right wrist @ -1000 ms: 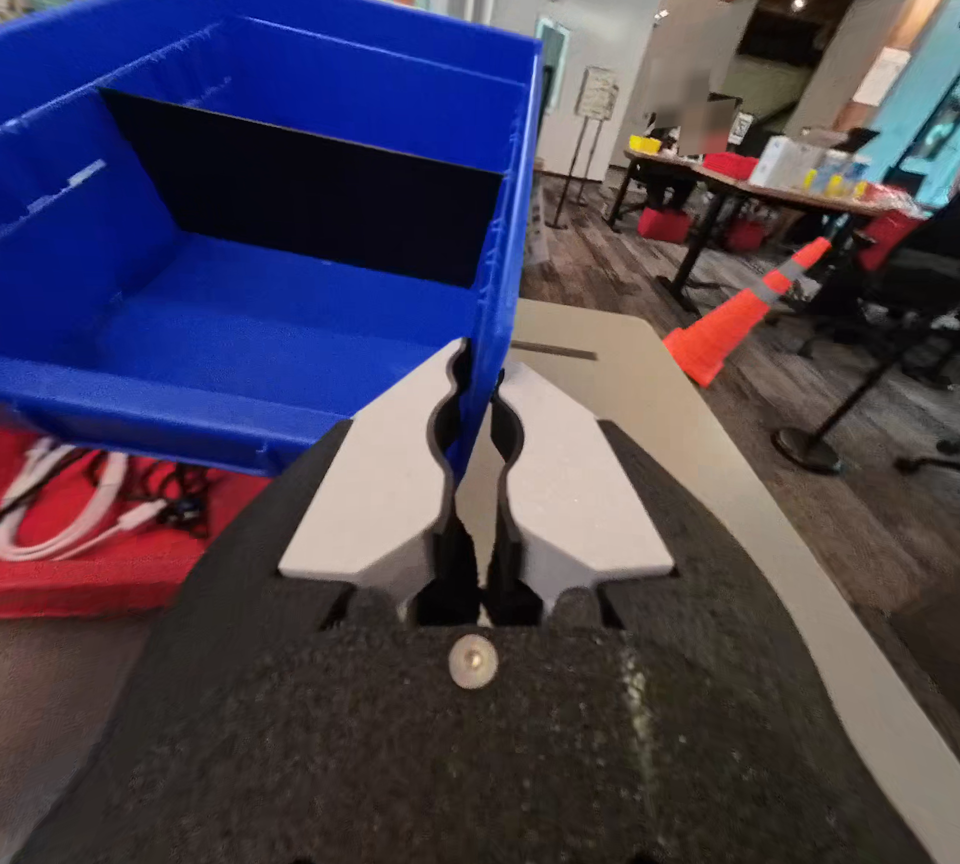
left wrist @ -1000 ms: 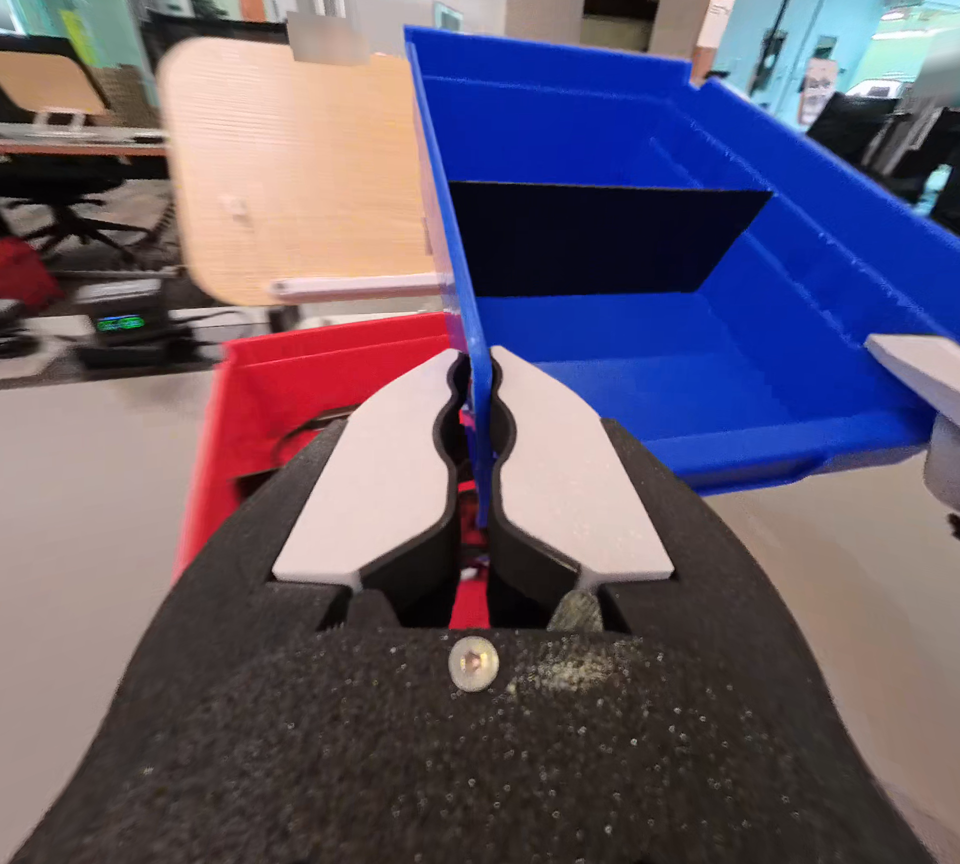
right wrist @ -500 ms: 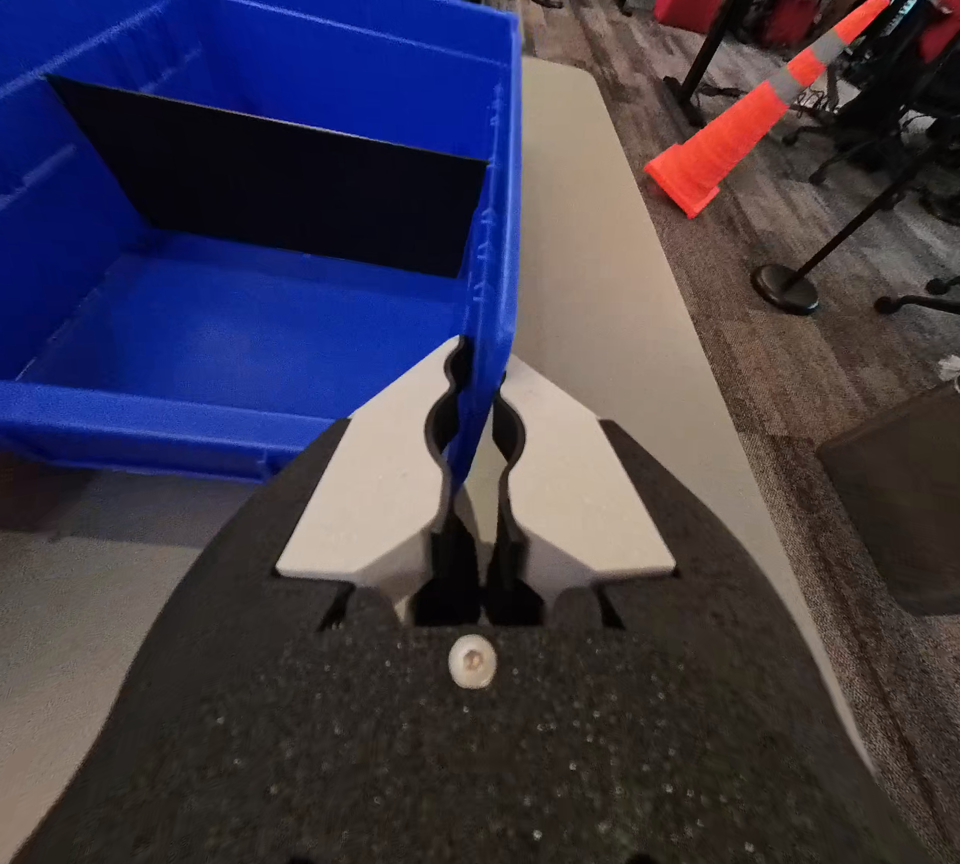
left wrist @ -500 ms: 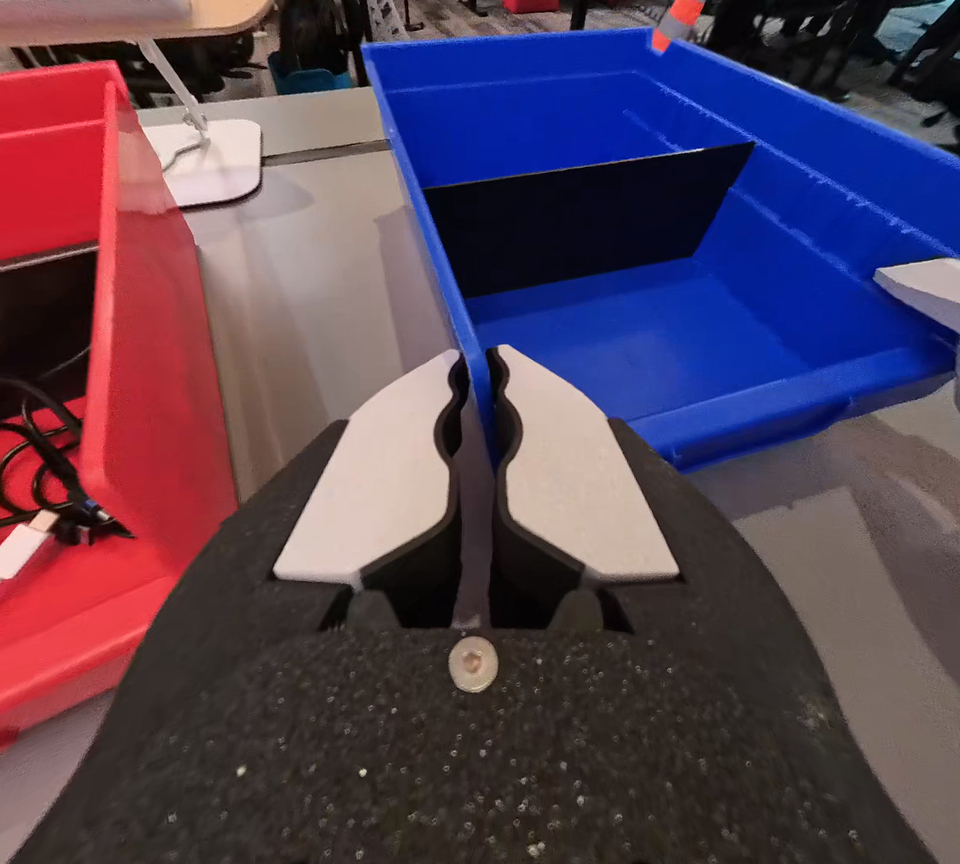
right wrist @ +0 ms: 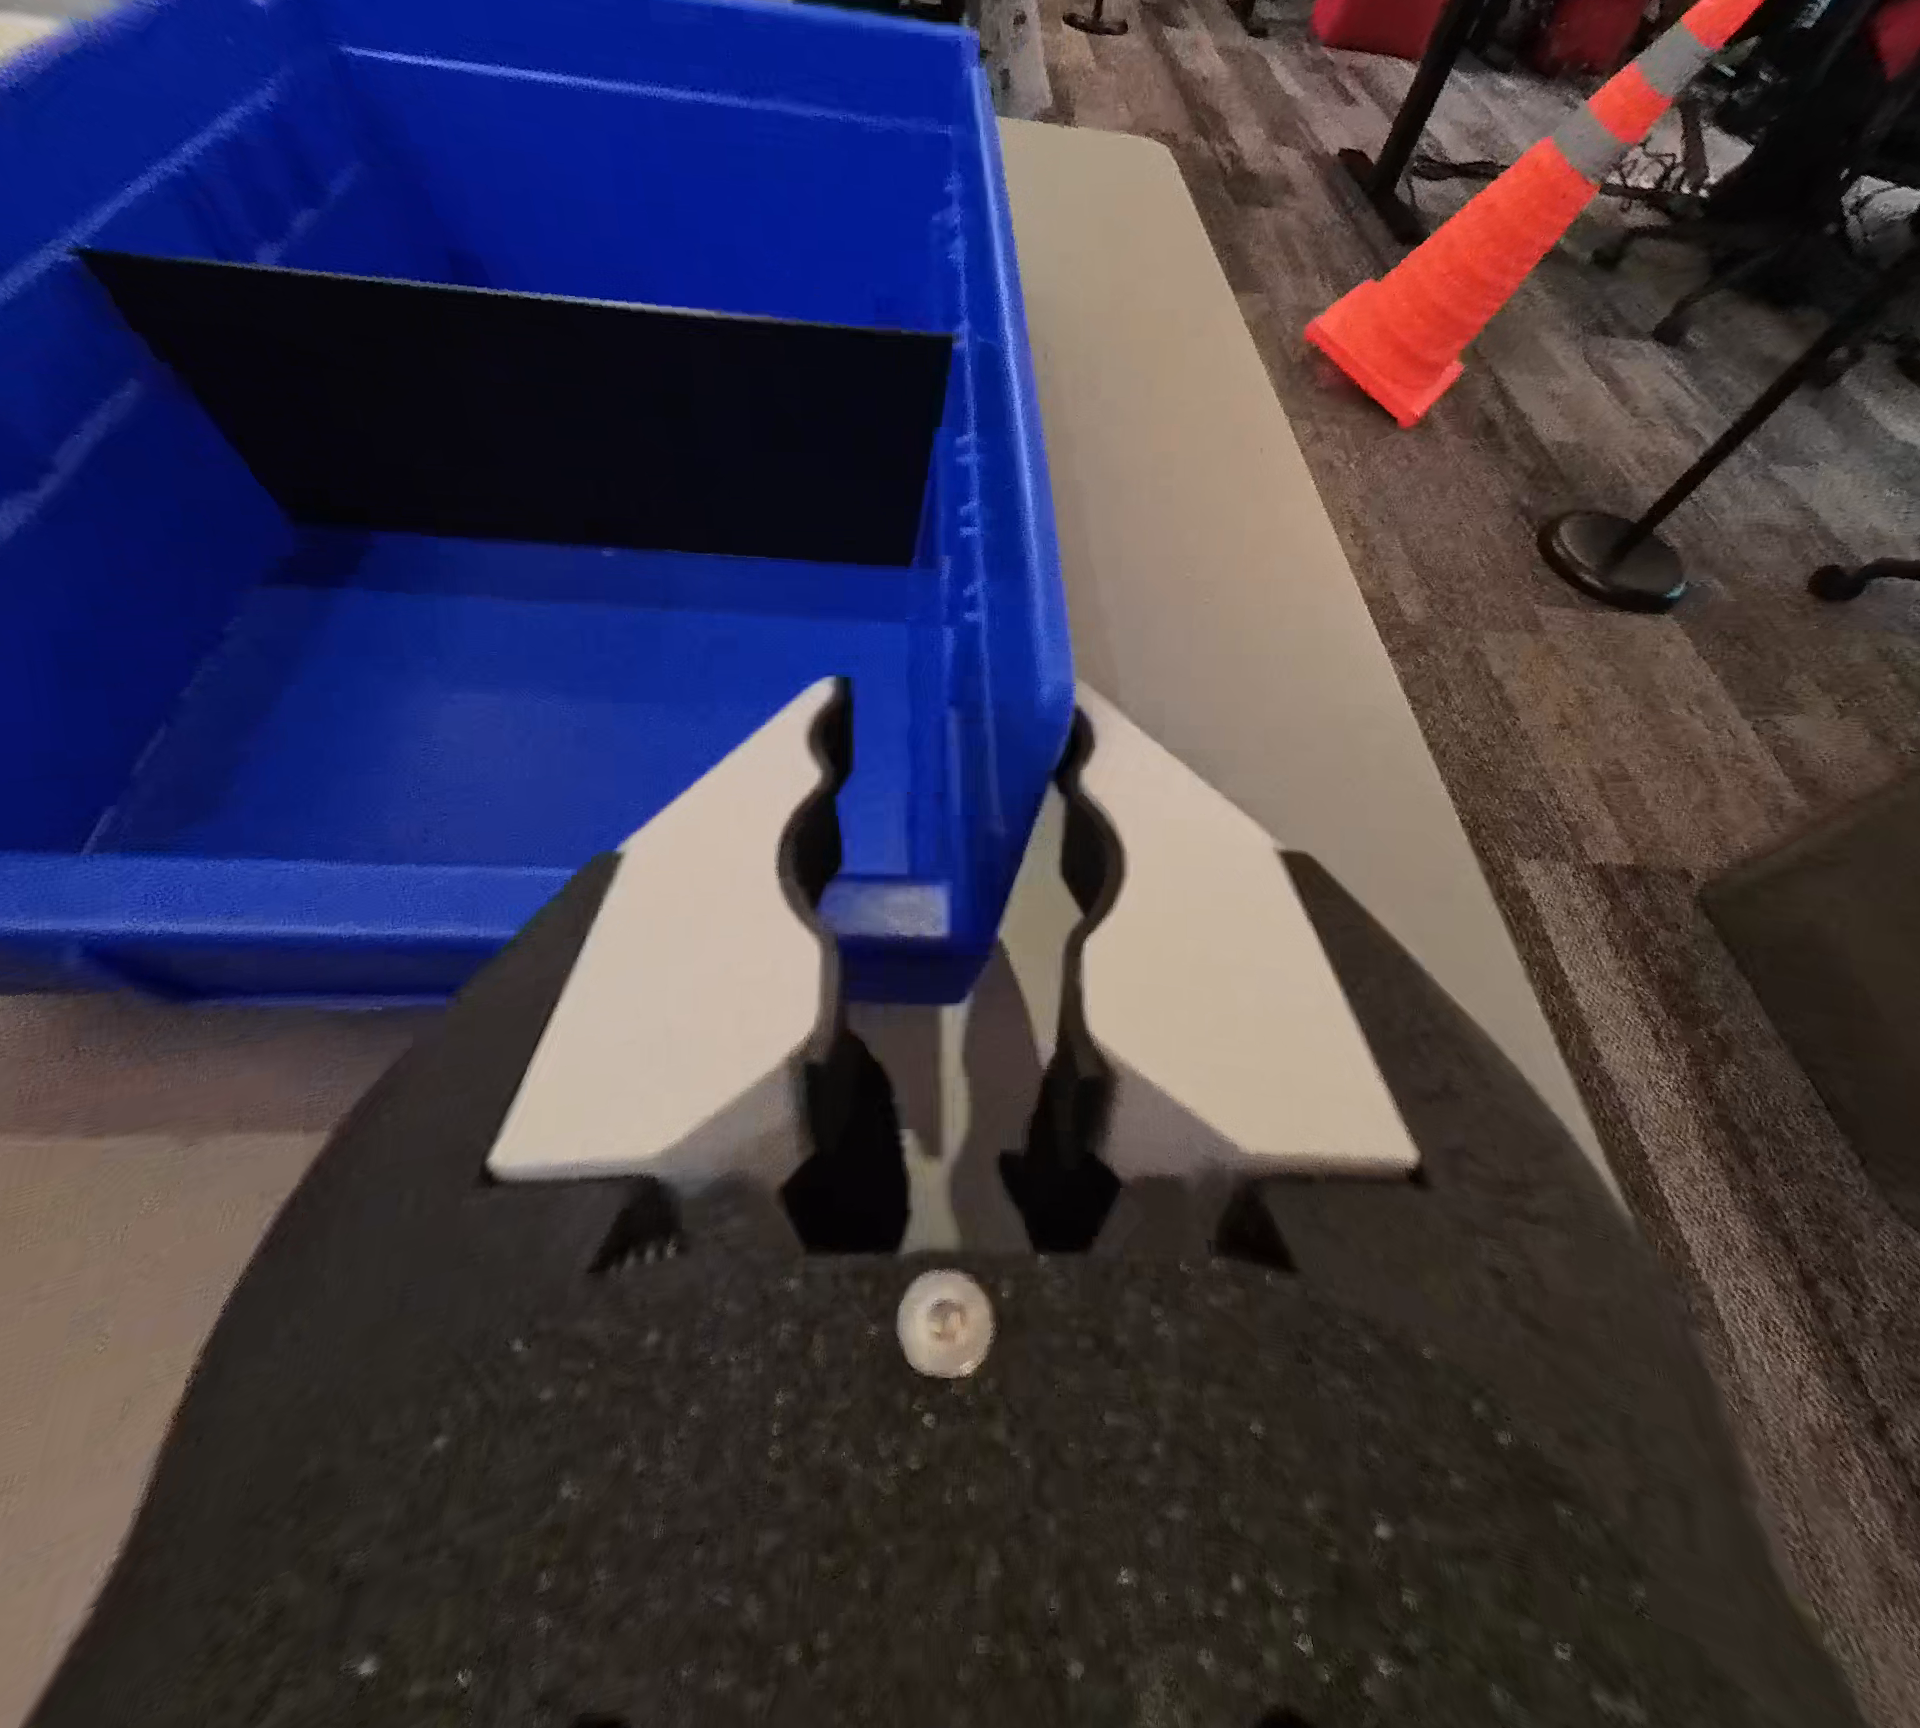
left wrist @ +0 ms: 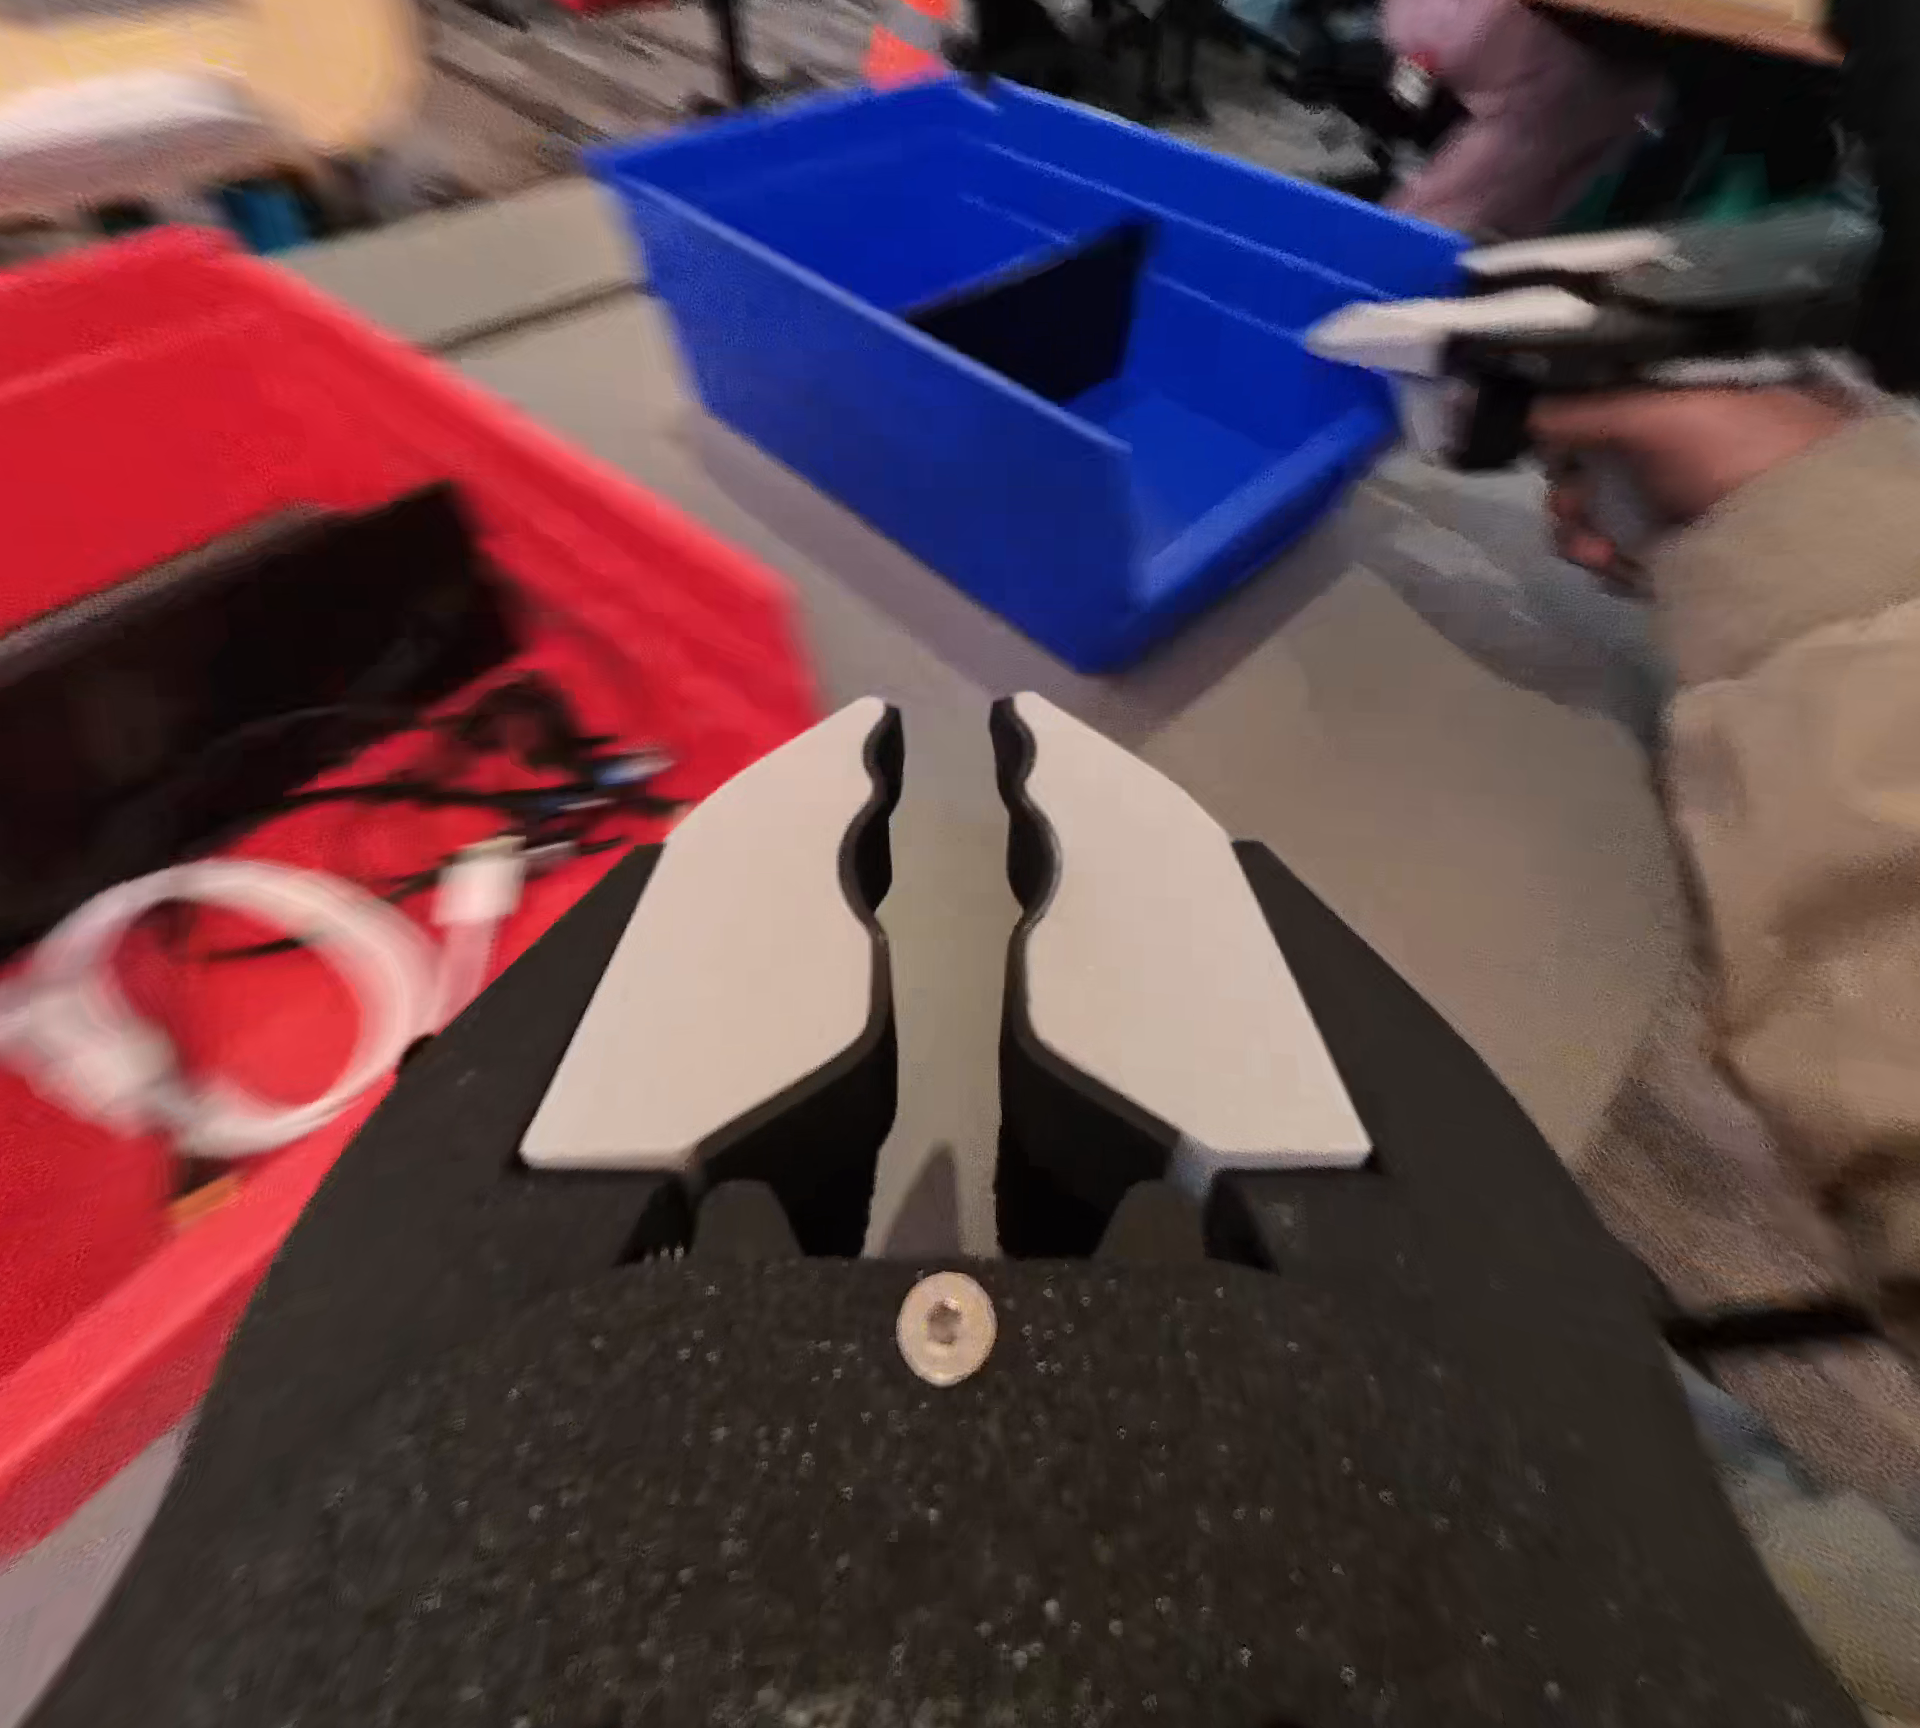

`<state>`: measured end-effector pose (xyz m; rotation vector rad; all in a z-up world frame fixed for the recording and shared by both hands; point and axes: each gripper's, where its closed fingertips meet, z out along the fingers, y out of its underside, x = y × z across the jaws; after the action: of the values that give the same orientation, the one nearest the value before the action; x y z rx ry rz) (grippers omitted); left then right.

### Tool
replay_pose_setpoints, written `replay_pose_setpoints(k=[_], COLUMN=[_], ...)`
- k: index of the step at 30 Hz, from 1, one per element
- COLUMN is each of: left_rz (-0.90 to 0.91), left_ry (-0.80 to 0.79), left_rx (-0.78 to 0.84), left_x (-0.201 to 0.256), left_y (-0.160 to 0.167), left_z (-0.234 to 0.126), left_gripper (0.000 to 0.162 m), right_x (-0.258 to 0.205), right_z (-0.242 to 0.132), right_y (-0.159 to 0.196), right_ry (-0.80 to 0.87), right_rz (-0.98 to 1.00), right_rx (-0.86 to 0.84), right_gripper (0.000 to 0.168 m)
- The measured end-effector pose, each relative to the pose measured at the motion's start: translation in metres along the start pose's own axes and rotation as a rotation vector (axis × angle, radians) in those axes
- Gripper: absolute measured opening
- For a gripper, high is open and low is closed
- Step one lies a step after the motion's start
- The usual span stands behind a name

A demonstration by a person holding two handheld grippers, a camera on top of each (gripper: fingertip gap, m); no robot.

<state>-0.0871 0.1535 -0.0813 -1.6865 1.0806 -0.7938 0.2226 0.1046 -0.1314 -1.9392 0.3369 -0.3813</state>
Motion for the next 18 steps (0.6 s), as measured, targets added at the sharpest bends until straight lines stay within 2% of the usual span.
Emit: replay_pose_setpoints(k=[1, 4, 6, 8, 10, 12, 13, 15, 16, 18], left_rz=[-0.011, 0.015, -0.024, -0.105, -0.190, -0.223, -0.227, -0.233, -0.220, -0.200], left_ry=[-0.081, -0.452, -0.620, -0.629, -0.541, -0.491, -0.469, -0.427, -0.428, -0.483], left_rx=[0.047, 0.150, 0.169, 0.084, 0.008, -0.044, -0.069, -0.096, -0.103, -0.080], left_x=[-0.032, -0.138, -0.185, -0.205, -0.202, -0.196, -0.193, -0.185, -0.186, -0.196], left_y=[-0.006, -0.014, -0.007, 0.018, 0.046, 0.069, 0.077, 0.082, 0.082, 0.078], left_z=[-0.019, -0.080, -0.111, -0.111, -0.093, -0.075, -0.068, -0.060, -0.058, -0.063], left_gripper=[0.021, 0.029, 0.043, 0.058, 0.063, 0.058, 0.054, 0.032, 0.024, 0.013], right_x=[-0.001, -0.012, -0.077, -0.178, -0.257, -0.297, -0.310, -0.328, -0.332, -0.318], right_z=[-0.005, -0.041, -0.062, -0.070, -0.062, -0.037, -0.026, -0.009, -0.002, 0.009], right_y=[-0.009, -0.066, -0.109, -0.122, -0.110, -0.082, -0.069, -0.049, -0.044, -0.043], right_ry=[0.001, 0.069, -0.106, -0.406, -0.554, -0.541, -0.533, -0.507, -0.461, -0.252], right_rz=[0.004, 0.046, 0.029, 0.013, 0.029, 0.084, 0.122, 0.150, 0.124, 0.013], right_rx=[0.027, 0.217, 0.321, 0.286, 0.210, 0.109, 0.060, -0.013, -0.020, -0.005], right_gripper=[0.048, 0.051, 0.043, 0.047, 0.053, 0.056, 0.057, 0.055, 0.049, 0.013])
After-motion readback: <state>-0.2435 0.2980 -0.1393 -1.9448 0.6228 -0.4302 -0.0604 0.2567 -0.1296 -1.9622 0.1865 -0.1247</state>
